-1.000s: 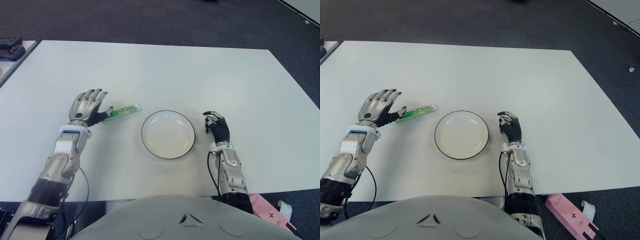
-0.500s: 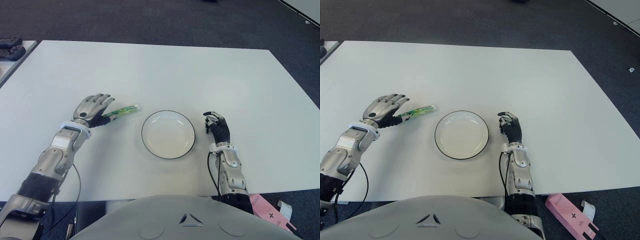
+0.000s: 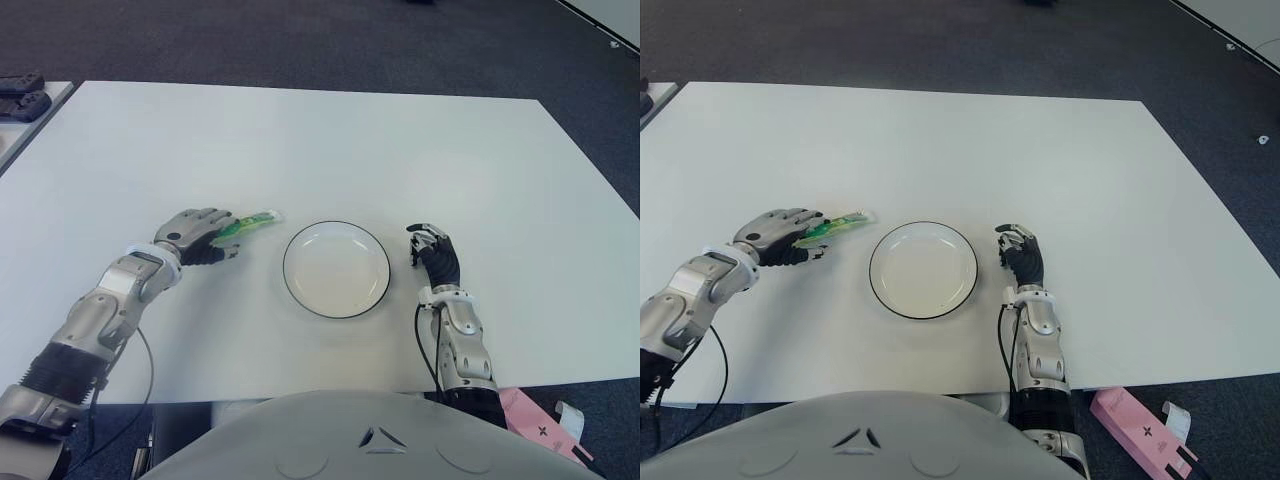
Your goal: Put the toothpaste on the table into the plate.
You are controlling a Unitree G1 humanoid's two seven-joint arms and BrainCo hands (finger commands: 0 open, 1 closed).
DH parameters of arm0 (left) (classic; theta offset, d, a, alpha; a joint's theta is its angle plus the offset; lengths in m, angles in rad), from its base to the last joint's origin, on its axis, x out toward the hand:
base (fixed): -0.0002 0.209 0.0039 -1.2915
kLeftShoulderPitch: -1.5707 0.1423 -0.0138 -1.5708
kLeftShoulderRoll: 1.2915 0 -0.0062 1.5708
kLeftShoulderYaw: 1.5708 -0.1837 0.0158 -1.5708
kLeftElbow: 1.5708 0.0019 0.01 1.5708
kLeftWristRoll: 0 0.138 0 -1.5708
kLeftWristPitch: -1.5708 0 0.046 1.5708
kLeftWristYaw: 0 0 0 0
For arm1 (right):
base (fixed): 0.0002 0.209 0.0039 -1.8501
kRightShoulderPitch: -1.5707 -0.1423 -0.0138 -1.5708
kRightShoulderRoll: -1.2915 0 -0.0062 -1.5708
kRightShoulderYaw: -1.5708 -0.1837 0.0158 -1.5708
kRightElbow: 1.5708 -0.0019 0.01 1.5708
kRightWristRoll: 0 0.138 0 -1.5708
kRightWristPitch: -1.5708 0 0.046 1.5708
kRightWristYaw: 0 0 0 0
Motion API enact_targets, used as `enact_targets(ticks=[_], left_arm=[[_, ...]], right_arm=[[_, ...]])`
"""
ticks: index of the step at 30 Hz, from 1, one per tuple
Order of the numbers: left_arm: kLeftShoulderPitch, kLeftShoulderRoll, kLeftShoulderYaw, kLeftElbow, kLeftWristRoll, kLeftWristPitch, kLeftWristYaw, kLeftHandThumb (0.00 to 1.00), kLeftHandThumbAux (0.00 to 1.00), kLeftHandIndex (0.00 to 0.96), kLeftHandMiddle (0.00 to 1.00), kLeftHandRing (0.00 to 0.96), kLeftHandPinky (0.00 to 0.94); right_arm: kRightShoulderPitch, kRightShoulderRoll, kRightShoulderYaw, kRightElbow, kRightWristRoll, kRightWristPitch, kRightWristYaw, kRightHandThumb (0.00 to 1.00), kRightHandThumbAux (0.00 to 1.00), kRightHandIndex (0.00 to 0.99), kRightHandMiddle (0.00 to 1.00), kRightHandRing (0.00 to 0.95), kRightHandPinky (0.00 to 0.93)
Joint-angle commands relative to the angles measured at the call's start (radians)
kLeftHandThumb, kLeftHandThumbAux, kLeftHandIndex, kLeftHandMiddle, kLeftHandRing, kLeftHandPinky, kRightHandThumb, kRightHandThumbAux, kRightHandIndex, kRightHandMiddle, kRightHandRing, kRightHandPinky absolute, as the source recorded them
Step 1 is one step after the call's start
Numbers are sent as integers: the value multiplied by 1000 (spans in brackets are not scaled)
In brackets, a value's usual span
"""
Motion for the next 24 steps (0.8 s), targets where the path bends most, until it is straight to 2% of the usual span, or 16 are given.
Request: enact_targets(ticks=[1,6,12,16,19,21,24], left_arm=[[-2,32,-18,-5,-44,-45,-69,480,147,0,0,0,0],[-11,73,-36,-16,-87,-102,-145,504,158,0,0,0,1],[-30,113,-61,-16,-94,-183,-182,494,148,0,0,0,0],[-36,121,-71,-17,-92,-201,-195,482,144,0,0,0,0],[-52,107,-94,2,-85,-204,-207,477,144,0,0,0,11],[-76,67,-128,71,-68,-204,-183,480,150,0,0,0,35],[-91,45,-145,114,-74,-202,-173,489,162,0,0,0,71]], right_arm=[[25,8,0,14,1,48,-11,702,728,436,798,796,801],[31,9,0,10,1,47,-14,701,727,436,796,795,799],[38,10,0,7,2,45,-13,701,727,436,794,794,801],[43,11,1,4,2,45,-13,701,727,436,793,792,799],[49,13,1,-1,1,47,-16,701,727,436,792,791,795],[52,15,1,-3,1,51,-19,702,727,436,791,789,791],[57,16,0,-8,2,54,-22,702,727,436,789,788,790]])
